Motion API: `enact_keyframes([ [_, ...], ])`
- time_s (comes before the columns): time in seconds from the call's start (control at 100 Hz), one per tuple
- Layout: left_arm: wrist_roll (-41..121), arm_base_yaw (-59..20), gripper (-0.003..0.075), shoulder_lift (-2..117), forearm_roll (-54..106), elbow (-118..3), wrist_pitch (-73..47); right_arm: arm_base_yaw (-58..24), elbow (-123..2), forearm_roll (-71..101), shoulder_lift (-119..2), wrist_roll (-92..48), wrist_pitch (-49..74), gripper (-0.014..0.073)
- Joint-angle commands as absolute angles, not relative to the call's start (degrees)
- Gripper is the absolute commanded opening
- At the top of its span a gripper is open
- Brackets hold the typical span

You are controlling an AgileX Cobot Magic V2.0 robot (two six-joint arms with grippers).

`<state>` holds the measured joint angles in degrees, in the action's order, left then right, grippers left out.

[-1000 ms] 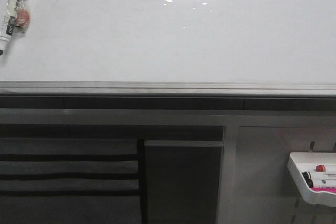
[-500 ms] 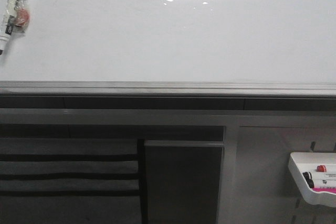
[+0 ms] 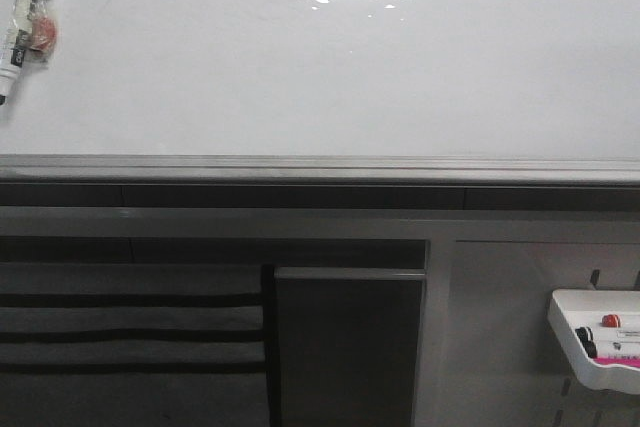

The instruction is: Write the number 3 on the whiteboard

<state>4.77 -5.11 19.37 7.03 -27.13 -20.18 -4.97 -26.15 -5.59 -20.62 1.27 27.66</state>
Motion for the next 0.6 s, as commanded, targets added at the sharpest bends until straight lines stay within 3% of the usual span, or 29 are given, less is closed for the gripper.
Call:
enact_keyframes([
  [0.0, 4.7, -5.0, -0.002, 22.4, 7.0, -29.2, -16.3, -5.2, -29.2, -6.3, -24.5, -1.4, 25.2, -0.0062],
  [0.34, 4.7, -5.0, -0.0001, 28.5, 6.9, -29.1, -17.2, -5.2, -29.2, -5.6, -29.8, -1.4, 21.2, -0.0055],
  [0.41, 4.7, -5.1, 0.0078, 30.3, 6.9, -29.1, -16.5, -5.3, -29.6, -5.0, -30.4, -1.4, 19.7, -0.0006],
  [0.59, 4.8, -5.2, 0.0389, 35.5, 6.9, -29.2, -11.6, -7.8, -30.7, -2.4, -32.3, -1.4, 17.4, 0.0214],
])
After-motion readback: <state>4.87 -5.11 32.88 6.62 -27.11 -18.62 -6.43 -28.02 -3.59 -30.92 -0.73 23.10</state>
